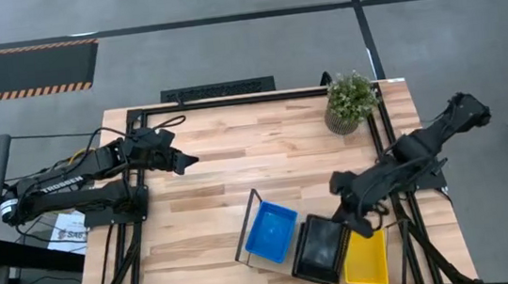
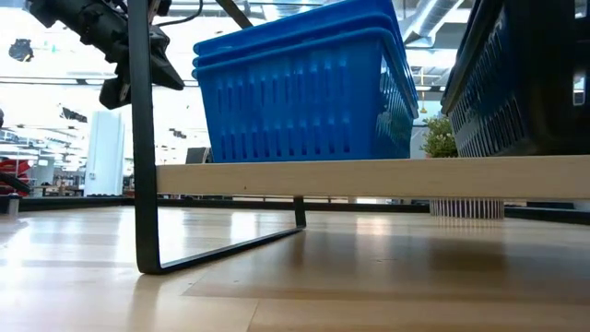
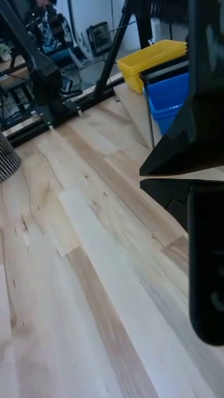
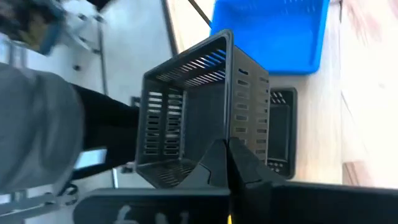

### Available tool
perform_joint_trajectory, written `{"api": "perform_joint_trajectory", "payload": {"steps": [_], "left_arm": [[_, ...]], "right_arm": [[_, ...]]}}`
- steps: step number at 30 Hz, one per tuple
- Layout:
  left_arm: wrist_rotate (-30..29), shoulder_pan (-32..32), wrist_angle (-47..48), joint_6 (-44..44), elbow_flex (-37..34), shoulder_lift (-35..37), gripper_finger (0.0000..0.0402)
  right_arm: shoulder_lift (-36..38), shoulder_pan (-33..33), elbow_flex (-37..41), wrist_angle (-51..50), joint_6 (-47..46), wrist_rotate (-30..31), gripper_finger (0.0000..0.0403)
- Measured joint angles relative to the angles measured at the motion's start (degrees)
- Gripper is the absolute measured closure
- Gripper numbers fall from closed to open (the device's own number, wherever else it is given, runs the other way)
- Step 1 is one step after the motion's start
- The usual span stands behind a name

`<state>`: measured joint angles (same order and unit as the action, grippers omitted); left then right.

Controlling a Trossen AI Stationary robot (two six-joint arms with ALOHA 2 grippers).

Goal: Stack baskets on shelf by color
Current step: Stack the black bin on top of the black bin on the shelf

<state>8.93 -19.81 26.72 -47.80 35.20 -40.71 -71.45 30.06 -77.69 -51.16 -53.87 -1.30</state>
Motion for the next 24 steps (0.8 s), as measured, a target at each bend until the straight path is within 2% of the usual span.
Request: {"api": "perform_joint_trajectory", "payload": {"steps": [7, 14, 24], "left_arm": [[-0.1, 0.0, 0.0, 0.6, 0.0, 0.0, 0.0397], [-0.2, 0.0, 0.9, 1.3, 0.0, 0.0, 0.0397], [-0.4, 0.0, 2.3, 1.3, 0.0, 0.0, 0.0397]], "right_arm": [[2.0, -1.7, 10.2, 11.9, -1.2, -0.4, 0.0403], [4.8, -0.9, 19.5, 23.8, -3.9, -3.4, 0.0403], [5.1, -0.5, 26.5, 28.2, -5.3, -4.9, 0.0403]]}}
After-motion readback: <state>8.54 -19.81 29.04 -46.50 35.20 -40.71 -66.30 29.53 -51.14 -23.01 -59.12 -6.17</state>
